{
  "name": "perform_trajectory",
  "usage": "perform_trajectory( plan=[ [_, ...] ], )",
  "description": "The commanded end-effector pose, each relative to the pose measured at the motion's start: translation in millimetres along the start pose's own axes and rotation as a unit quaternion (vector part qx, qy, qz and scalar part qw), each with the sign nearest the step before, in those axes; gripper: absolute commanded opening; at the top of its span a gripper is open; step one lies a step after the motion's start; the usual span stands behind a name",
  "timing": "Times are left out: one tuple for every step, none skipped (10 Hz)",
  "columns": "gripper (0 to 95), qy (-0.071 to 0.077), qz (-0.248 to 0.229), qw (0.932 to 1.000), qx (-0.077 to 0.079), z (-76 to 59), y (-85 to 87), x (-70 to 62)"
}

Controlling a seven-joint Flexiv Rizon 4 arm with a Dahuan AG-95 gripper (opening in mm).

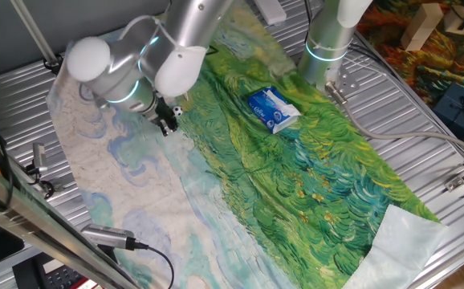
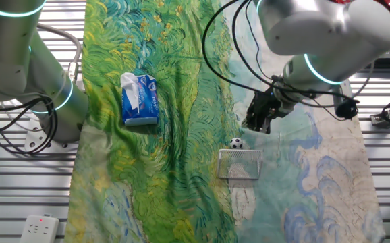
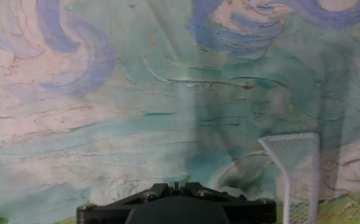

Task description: Push the soccer ball into the goal

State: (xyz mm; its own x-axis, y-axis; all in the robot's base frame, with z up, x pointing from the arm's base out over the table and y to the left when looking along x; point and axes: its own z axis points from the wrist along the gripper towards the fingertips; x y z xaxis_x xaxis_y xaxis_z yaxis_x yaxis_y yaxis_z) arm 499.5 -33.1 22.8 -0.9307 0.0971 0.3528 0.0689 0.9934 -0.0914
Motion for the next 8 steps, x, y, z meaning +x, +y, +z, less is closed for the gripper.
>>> perform_trajectory(
  plan=[
    [0.0,0.009,-0.003,0.9999,0.003,-0.1,0.2,-0.7],
    [0.0,0.011,-0.004,0.9999,0.001,0.5,-0.2,-0.3],
    [0.0,0.012,-0.007,0.9999,-0.001,2.0,-1.2,0.7],
    [0.0,0.012,-0.01,0.9999,-0.002,5.0,-3.3,2.6],
    [0.0,0.014,-0.014,0.9998,-0.004,7.8,-5.2,4.8],
    [0.0,0.015,-0.022,0.9996,-0.01,13.4,-9.0,9.5],
    [0.0,0.008,-0.026,0.9995,-0.017,18.8,-12.7,14.9],
    [0.0,-0.002,-0.02,0.9992,-0.035,18.0,-13.7,19.2]
  ],
)
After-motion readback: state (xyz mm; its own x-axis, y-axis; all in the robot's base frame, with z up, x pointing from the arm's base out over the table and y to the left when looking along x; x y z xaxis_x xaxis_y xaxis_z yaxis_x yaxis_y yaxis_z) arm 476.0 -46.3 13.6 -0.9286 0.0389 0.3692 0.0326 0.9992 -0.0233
